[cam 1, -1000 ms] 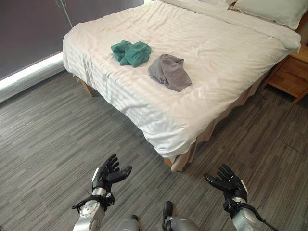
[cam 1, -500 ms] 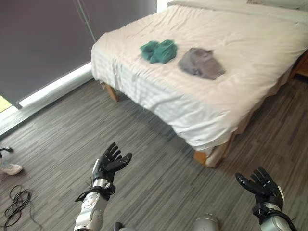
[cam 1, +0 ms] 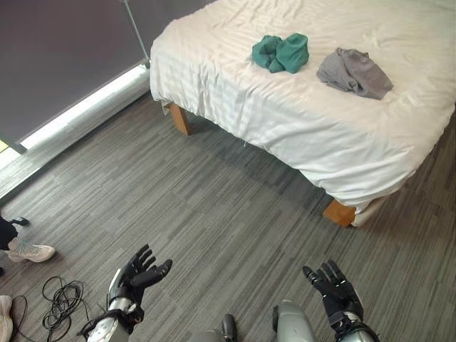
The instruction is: Pick up bed clothes into laundry basket.
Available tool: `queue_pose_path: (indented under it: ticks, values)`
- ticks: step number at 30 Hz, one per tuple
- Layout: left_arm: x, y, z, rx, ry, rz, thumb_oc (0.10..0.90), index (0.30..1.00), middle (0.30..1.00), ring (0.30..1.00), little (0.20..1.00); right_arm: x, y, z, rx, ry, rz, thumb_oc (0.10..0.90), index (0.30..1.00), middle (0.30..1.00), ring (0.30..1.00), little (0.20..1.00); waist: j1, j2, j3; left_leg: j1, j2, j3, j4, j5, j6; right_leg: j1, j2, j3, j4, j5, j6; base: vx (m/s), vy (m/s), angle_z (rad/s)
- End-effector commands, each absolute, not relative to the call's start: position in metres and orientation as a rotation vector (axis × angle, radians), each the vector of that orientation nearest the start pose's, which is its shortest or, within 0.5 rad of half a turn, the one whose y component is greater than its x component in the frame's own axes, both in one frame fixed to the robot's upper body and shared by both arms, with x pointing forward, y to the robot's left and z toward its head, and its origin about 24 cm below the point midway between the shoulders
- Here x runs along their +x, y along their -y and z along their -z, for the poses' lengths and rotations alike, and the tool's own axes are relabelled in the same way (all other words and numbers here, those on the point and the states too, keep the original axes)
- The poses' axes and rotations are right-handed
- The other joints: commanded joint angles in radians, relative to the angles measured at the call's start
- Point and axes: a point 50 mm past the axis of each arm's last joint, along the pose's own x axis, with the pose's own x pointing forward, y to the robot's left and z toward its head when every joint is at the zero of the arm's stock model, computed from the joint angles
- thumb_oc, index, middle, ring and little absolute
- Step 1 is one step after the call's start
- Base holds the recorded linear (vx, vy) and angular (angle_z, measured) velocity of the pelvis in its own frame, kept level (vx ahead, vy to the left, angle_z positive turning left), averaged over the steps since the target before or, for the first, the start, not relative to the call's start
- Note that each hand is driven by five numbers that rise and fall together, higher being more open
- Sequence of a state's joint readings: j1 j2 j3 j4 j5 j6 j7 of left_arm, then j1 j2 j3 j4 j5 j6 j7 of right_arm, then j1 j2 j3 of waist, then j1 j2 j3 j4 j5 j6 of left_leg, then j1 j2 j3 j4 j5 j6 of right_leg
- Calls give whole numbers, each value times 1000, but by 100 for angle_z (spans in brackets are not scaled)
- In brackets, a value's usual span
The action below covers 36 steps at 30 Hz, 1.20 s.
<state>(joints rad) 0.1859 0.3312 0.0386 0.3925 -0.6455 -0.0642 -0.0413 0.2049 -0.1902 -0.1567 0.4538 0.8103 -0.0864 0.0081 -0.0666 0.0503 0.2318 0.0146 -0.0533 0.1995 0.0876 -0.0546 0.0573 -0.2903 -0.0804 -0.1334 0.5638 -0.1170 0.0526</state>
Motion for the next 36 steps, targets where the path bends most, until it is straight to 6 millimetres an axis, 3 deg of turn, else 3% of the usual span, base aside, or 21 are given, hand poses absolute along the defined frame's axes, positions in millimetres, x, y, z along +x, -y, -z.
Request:
queue_pose_path:
  ticks: [1,2,3,6,14,17,19,21,23,24,26,28,31,33,34,36]
  values:
    - [213,-249,18,-286,-200,-165,800,900,900,900,900,179,288,34,490,-175,480,800,900,900,900,900,-15,-28,-34,0,77,-113,-35,13,-41,162,30,41,-309,82,24,5,3,-36]
    - [213,-249,18,-286,-200,-165,800,900,900,900,900,179,288,34,490,-175,480,800,900,900,900,900,-15,-27,-34,1,77,-113,-35,12,-41,163,30,41,-310,82,24,-32,-35,-30]
    - [214,-239,22,-285,-218,-149,800,900,900,900,900,181,283,40,498,-207,478,800,900,900,900,900,8,-45,-60,2,64,-85,-63,23,-45,261,31,54,-478,93,29,-19,-51,-33]
    - [212,-236,23,-341,-208,-161,800,900,900,900,900,185,284,35,494,-189,469,800,900,900,900,900,25,-52,-77,18,63,-68,-92,42,-51,295,39,50,-544,117,27,11,-65,-44]
    - [207,-241,26,-334,-215,-196,800,900,900,900,900,181,294,33,456,-180,505,800,900,900,900,900,24,-58,-95,55,60,-73,-115,46,-54,339,47,49,-558,113,20,25,-49,-4]
    - [210,-245,23,-296,-204,-199,800,900,900,900,900,182,292,33,453,-182,491,800,900,900,900,900,19,-60,-86,50,59,-90,-71,29,-55,326,48,60,-528,99,11,-2,-56,-1]
    - [213,-246,19,-302,-184,-202,800,900,900,900,900,188,290,28,448,-165,457,800,900,900,900,900,31,-69,-63,1,40,-150,62,18,-71,313,43,87,-510,98,2,-60,-26,-4]
    - [217,-243,13,-326,-142,-196,800,900,900,900,900,200,285,19,439,-133,401,800,900,900,900,900,68,-71,-27,-62,-9,-328,202,35,-92,288,46,152,-471,96,-7,-64,50,-40]
    - [218,-240,15,-356,-144,-194,800,900,900,900,900,207,285,14,438,-115,388,800,900,900,900,900,75,-84,-29,-85,0,-396,228,33,-95,274,37,211,-475,105,6,24,64,-127]
    - [217,-238,17,-371,-152,-189,800,900,900,900,900,205,287,13,450,-106,401,800,900,900,900,900,64,-87,-34,-81,58,-359,195,34,-100,276,24,221,-482,109,19,93,117,-151]
    - [219,-233,17,-369,-161,-159,800,900,900,900,900,201,290,13,459,-101,421,800,900,900,900,900,50,-79,-47,-53,128,-319,125,44,-110,283,4,220,-492,100,34,120,182,-89]
    - [226,-225,12,-356,-149,-108,800,900,900,900,900,196,294,13,450,-99,443,800,900,900,900,900,32,-58,-56,-35,151,-331,58,46,-122,275,-7,241,-498,100,44,75,231,-23]
    - [237,-218,1,-358,-108,-49,800,900,900,900,900,188,299,18,430,-124,484,800,900,900,900,900,-5,-28,-56,-11,139,-328,-20,29,-119,256,-29,274,-504,112,66,23,303,-42]
    - [237,-217,1,-362,-106,-44,800,900,900,900,900,187,298,20,426,-134,490,800,900,900,900,900,-11,-24,-55,14,131,-314,-50,21,-109,250,-36,292,-504,120,75,13,278,-41]
    - [236,-212,0,-378,-104,-19,800,900,900,900,900,184,296,24,448,-139,507,800,900,900,900,900,-19,-20,-51,26,99,-287,-59,3,-82,221,-59,322,-467,136,99,-21,351,-56]
    - [236,-213,-2,-357,-98,-11,800,900,900,900,900,182,289,31,483,-156,500,800,900,900,900,900,-28,-19,-27,29,82,-260,-50,-11,-59,159,-56,345,-384,168,113,-88,339,-67]
